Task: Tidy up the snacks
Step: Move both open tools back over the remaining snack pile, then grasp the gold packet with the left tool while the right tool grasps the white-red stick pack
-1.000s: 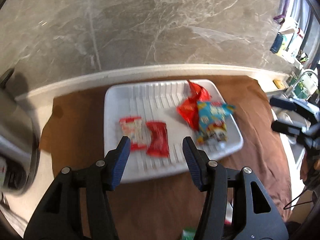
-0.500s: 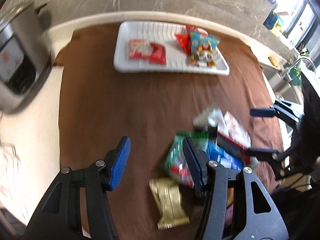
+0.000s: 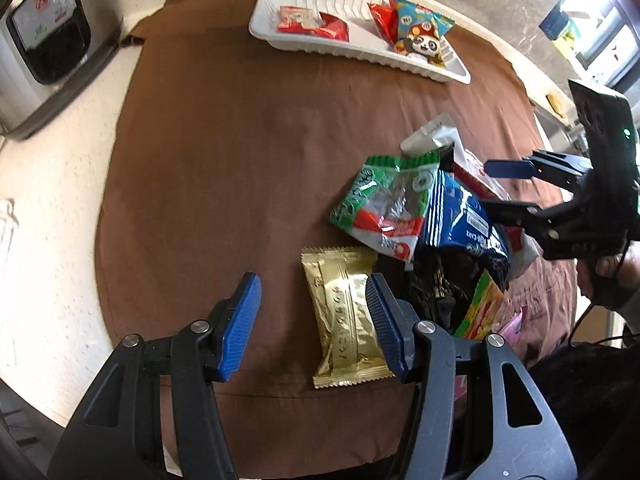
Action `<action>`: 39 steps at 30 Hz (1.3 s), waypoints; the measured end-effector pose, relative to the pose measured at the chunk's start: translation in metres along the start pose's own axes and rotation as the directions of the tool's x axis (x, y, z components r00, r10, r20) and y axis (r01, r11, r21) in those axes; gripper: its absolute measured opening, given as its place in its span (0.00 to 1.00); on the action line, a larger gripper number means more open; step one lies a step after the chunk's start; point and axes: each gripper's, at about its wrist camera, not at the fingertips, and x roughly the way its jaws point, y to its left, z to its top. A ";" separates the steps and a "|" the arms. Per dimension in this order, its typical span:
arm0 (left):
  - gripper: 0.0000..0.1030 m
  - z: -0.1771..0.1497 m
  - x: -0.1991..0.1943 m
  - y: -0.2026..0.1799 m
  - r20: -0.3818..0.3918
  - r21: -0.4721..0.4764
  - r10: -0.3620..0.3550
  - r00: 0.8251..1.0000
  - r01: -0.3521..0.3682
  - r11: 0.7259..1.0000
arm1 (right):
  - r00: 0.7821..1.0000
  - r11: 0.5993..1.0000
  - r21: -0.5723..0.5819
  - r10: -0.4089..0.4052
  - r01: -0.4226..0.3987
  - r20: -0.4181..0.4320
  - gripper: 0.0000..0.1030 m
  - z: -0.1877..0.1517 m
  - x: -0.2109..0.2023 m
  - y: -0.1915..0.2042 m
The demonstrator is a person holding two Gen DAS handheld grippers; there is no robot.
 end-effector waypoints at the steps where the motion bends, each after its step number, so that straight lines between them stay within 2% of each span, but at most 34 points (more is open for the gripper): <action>1: 0.51 -0.003 0.002 -0.002 -0.007 0.006 -0.004 1.000 0.004 1.000 | 1.000 1.000 -0.001 -0.004 0.004 -0.004 0.71 0.001 0.002 0.000; 9: 0.51 -0.011 0.022 -0.017 -0.059 0.074 0.010 0.998 -0.006 0.997 | 1.000 0.999 -0.032 -0.020 0.020 -0.009 0.69 0.003 0.003 0.006; 18: 0.52 -0.009 0.031 -0.025 -0.062 0.114 0.020 0.998 -0.013 0.993 | 1.000 1.000 -0.013 0.001 -0.001 -0.006 0.66 0.002 -0.001 0.005; 25: 0.53 -0.007 0.033 -0.026 -0.060 0.116 0.020 0.998 -0.013 0.993 | 0.998 0.998 0.036 0.057 -0.057 0.010 0.65 0.003 -0.008 0.001; 27: 0.54 -0.006 0.032 -0.026 -0.059 0.116 0.020 0.998 -0.013 0.993 | 0.995 0.994 0.057 0.097 -0.098 0.017 0.65 0.004 -0.010 0.000; 33: 0.54 -0.008 0.031 -0.024 -0.055 0.119 0.022 0.998 -0.015 0.993 | 0.987 0.976 0.148 0.163 -0.161 0.003 0.63 0.004 0.003 -0.012; 37: 0.54 -0.008 0.032 -0.025 -0.053 0.119 0.022 0.998 -0.015 0.993 | 0.988 0.975 0.166 0.156 -0.150 -0.020 0.62 0.001 0.011 -0.013; 39: 0.55 -0.009 0.032 -0.025 -0.049 0.124 0.025 0.998 -0.019 0.992 | 0.989 0.975 0.172 0.146 -0.139 -0.027 0.57 0.000 0.012 -0.014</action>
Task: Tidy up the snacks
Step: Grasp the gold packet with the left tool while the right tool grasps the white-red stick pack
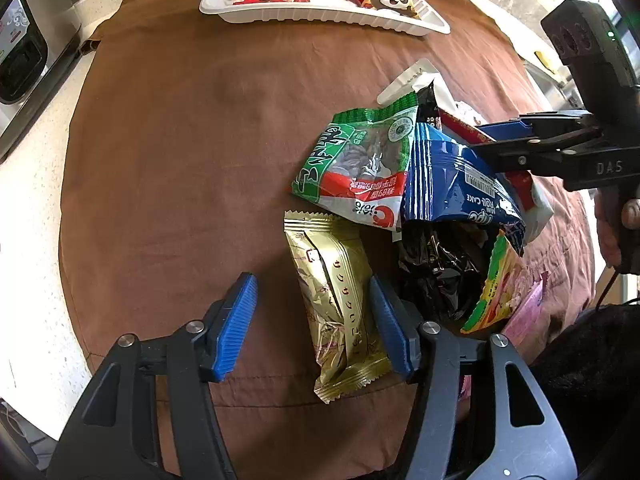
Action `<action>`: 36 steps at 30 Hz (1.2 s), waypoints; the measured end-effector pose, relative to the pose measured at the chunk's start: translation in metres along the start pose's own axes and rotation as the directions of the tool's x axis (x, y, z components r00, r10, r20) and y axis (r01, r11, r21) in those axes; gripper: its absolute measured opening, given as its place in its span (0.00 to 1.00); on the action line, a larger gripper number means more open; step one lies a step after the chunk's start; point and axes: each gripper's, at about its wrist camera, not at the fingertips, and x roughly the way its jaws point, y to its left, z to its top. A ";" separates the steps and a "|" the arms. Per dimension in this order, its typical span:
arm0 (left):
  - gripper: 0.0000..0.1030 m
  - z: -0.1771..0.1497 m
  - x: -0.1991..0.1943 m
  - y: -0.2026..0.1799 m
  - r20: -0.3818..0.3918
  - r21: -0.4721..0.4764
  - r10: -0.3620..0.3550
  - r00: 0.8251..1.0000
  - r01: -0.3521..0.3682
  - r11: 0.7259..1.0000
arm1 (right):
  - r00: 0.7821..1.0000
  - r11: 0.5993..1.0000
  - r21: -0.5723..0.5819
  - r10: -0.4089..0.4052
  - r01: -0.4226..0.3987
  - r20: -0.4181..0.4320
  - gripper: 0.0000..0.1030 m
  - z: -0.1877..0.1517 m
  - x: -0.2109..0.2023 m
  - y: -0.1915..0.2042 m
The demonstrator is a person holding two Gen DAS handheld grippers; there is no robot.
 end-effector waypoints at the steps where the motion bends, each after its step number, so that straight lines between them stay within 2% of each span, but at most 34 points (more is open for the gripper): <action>1: 0.56 0.000 0.000 -0.001 0.003 0.002 0.003 1.000 -0.003 1.000 | 1.000 1.000 0.002 -0.003 0.003 -0.002 0.56 0.000 0.001 -0.001; 11: 0.56 -0.006 0.001 -0.006 0.061 0.039 0.025 0.998 -0.028 0.999 | 0.997 0.996 -0.044 -0.078 0.078 0.002 0.42 0.000 0.001 0.004; 13: 0.49 -0.007 0.000 -0.008 0.066 0.049 0.025 0.998 -0.029 0.998 | 0.998 0.997 -0.035 -0.070 0.070 0.004 0.40 -0.001 0.000 0.002; 15: 0.30 -0.007 -0.001 -0.007 0.070 0.046 0.011 0.997 -0.015 0.999 | 0.998 0.998 -0.027 -0.063 0.063 0.001 0.33 -0.001 0.000 0.000; 20: 0.21 -0.006 -0.003 -0.006 0.073 0.029 -0.023 0.997 0.021 0.999 | 0.999 0.999 0.000 -0.040 0.040 0.012 0.30 -0.003 -0.003 -0.005; 23: 0.17 -0.005 -0.006 -0.004 0.078 0.020 -0.011 0.997 0.009 1.000 | 1.000 1.000 0.026 -0.017 0.016 0.026 0.28 -0.005 -0.008 -0.009; 29: 0.16 0.000 -0.016 0.012 0.098 -0.020 -0.018 0.995 0.020 1.000 | 0.997 0.994 0.089 0.050 -0.056 0.062 0.13 -0.003 -0.022 -0.020; 33: 0.16 0.007 -0.025 0.025 0.120 -0.061 -0.037 0.992 0.045 0.997 | 0.994 0.990 0.116 0.078 -0.086 0.076 0.13 0.000 -0.027 -0.024; 36: 0.16 0.010 -0.027 0.030 0.117 -0.062 -0.037 0.992 0.044 0.997 | 0.997 0.995 0.089 0.047 -0.052 0.058 0.13 0.000 -0.024 -0.022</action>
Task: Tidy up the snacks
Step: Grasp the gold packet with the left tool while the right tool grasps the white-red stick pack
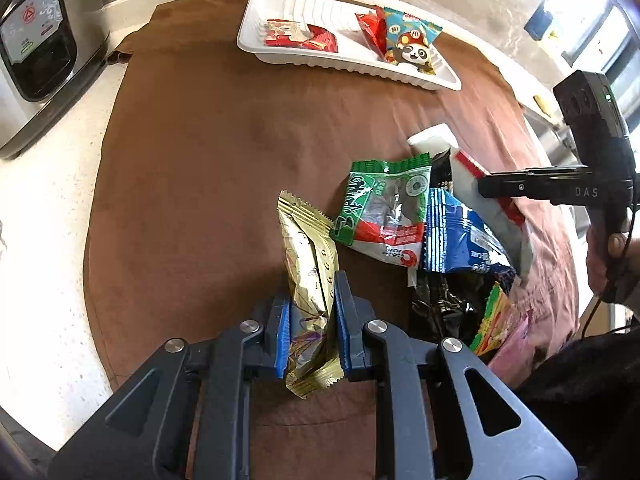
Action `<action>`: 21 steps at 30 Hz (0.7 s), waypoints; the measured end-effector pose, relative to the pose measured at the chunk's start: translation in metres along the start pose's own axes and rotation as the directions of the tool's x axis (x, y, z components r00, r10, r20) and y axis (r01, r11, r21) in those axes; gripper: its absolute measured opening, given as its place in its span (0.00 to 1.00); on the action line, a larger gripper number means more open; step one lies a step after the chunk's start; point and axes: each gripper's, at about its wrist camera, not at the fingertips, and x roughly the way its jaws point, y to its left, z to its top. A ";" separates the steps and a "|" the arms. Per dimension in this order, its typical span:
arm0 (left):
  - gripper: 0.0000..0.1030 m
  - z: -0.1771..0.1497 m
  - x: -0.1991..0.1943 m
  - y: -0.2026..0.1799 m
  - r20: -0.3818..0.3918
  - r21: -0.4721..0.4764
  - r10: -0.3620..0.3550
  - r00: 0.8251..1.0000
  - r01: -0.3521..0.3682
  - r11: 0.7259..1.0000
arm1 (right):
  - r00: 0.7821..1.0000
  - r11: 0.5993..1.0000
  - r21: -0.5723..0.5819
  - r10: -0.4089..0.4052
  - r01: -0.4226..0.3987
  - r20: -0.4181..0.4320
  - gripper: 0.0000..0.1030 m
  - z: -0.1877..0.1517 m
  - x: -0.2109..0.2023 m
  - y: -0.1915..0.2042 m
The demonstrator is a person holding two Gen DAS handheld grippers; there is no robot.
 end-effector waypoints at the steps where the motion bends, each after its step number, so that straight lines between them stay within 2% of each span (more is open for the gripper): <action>1: 0.16 0.001 0.000 0.000 0.001 0.004 0.004 1.000 -0.004 1.000 | 1.000 1.000 -0.007 -0.007 0.007 -0.006 0.13 -0.001 0.002 0.001; 4: 0.16 0.001 0.003 -0.002 -0.006 0.009 0.002 1.000 -0.002 1.000 | 0.997 0.996 -0.065 -0.068 0.065 -0.040 0.22 -0.002 0.013 0.011; 6: 0.16 0.003 0.007 -0.004 -0.010 0.012 0.002 1.000 -0.002 1.000 | 0.991 0.987 -0.113 -0.121 0.115 -0.051 0.34 -0.004 0.020 0.019; 12: 0.16 0.004 0.011 -0.002 -0.013 -0.006 0.003 1.000 -0.003 1.000 | 0.986 0.980 -0.130 -0.159 0.153 -0.041 0.32 -0.001 0.026 0.023; 17: 0.16 0.004 0.011 0.000 -0.011 -0.025 0.008 1.000 -0.008 1.000 | 0.974 0.953 -0.217 -0.224 0.212 -0.036 0.32 -0.004 0.031 0.037; 21: 0.16 0.004 0.011 0.000 -0.011 -0.024 0.009 1.000 -0.009 1.000 | 0.975 0.954 -0.215 -0.218 0.207 -0.030 0.31 -0.003 0.030 0.035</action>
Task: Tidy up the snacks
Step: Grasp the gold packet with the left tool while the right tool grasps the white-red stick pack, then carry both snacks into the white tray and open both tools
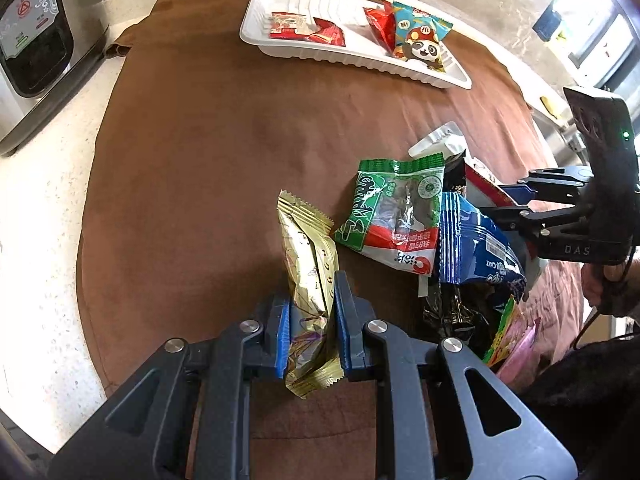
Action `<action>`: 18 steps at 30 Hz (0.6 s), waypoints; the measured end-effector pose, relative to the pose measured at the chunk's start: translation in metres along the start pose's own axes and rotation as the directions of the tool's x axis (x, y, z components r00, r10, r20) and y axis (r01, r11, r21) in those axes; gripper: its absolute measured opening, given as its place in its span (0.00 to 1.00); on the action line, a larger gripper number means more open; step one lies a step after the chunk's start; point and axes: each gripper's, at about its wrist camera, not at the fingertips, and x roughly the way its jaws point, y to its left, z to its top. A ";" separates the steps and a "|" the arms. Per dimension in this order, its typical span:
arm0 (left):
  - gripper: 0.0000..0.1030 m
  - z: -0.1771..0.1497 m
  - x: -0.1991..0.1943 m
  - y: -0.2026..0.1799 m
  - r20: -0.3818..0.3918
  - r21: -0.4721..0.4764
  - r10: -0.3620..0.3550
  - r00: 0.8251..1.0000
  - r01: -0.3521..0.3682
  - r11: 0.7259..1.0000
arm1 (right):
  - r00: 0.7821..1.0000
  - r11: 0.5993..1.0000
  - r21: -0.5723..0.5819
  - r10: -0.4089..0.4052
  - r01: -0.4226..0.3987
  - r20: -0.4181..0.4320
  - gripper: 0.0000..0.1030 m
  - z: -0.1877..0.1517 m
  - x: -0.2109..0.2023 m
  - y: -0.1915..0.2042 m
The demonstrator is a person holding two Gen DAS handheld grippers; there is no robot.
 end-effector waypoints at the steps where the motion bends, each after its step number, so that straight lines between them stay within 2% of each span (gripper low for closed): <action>1: 0.17 0.000 0.000 0.000 0.000 0.002 0.000 1.000 0.000 1.000 | 1.000 1.000 -0.001 0.000 0.000 0.005 0.30 -0.001 -0.001 0.000; 6: 0.16 0.001 -0.001 -0.001 0.004 -0.002 0.003 1.000 -0.003 1.000 | 0.999 0.998 0.030 0.051 -0.051 0.013 0.26 -0.005 -0.004 -0.008; 9: 0.16 0.001 -0.004 0.000 0.009 -0.005 0.003 1.000 -0.003 1.000 | 0.994 0.989 0.098 0.107 -0.109 0.032 0.26 -0.005 -0.009 -0.020; 13: 0.16 0.004 -0.011 0.001 0.021 -0.014 -0.004 1.000 0.004 1.000 | 0.980 0.965 0.174 0.186 -0.196 0.073 0.26 -0.001 -0.021 -0.033; 18: 0.16 0.018 -0.019 0.004 0.040 -0.010 -0.021 0.999 0.021 1.000 | 0.963 0.936 0.234 0.238 -0.262 0.124 0.26 0.009 -0.033 -0.045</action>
